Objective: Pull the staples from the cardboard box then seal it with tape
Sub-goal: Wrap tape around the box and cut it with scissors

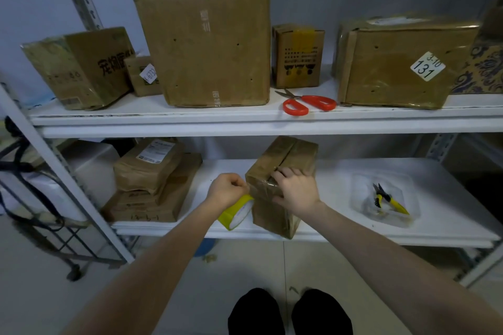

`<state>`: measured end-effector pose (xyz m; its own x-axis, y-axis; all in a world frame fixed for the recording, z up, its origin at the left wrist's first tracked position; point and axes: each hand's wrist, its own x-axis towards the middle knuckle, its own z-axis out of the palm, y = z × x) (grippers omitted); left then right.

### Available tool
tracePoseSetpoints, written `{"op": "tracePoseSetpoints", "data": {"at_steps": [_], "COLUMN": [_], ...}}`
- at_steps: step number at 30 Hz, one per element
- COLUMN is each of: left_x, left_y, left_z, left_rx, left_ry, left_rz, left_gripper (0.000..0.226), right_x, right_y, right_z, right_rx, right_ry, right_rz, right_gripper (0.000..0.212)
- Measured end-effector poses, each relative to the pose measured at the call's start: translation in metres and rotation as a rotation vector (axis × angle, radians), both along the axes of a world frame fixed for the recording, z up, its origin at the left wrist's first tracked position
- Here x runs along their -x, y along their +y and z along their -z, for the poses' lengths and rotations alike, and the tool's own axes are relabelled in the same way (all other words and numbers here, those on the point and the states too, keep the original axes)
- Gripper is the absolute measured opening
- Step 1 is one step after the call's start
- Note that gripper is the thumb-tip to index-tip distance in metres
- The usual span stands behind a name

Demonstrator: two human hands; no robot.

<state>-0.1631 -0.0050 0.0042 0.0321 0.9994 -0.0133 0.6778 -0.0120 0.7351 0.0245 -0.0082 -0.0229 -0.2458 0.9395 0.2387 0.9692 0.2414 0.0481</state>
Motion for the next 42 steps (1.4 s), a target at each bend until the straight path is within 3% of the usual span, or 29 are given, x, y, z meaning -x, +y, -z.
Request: {"op": "tracePoseSetpoints", "data": {"at_steps": [8,16,27,33,40,42], "left_x": [0.000,-0.006,-0.026,-0.029,-0.031,-0.032], "left_y": [0.002,0.000,0.005,0.006,0.003,0.001], "left_z": [0.001,-0.005,-0.001,-0.002,-0.009,-0.012], "left_rx": [0.030,0.068,0.087,0.093,0.072,0.066], "left_ry": [-0.107,-0.174,-0.148,-0.126,-0.177,-0.194], "left_rz": [-0.006,0.052,0.090,0.092,0.119,0.124], "left_gripper": [0.027,0.018,0.022,0.020,0.024,0.021], "right_x": [-0.026,-0.085,-0.038,-0.030,-0.027,-0.026], "right_y": [0.006,0.004,-0.003,-0.007,-0.012,-0.016], "right_z": [-0.007,-0.008,-0.021,-0.012,-0.016,-0.022], "right_rx": [0.113,0.167,0.079,0.020,0.071,0.059], "right_ry": [0.013,0.148,0.153,0.069,0.105,0.218], "right_rz": [-0.123,-0.289,-0.123,-0.110,-0.103,-0.112], "right_gripper": [0.068,0.055,0.036,0.053,0.047,0.036]}}
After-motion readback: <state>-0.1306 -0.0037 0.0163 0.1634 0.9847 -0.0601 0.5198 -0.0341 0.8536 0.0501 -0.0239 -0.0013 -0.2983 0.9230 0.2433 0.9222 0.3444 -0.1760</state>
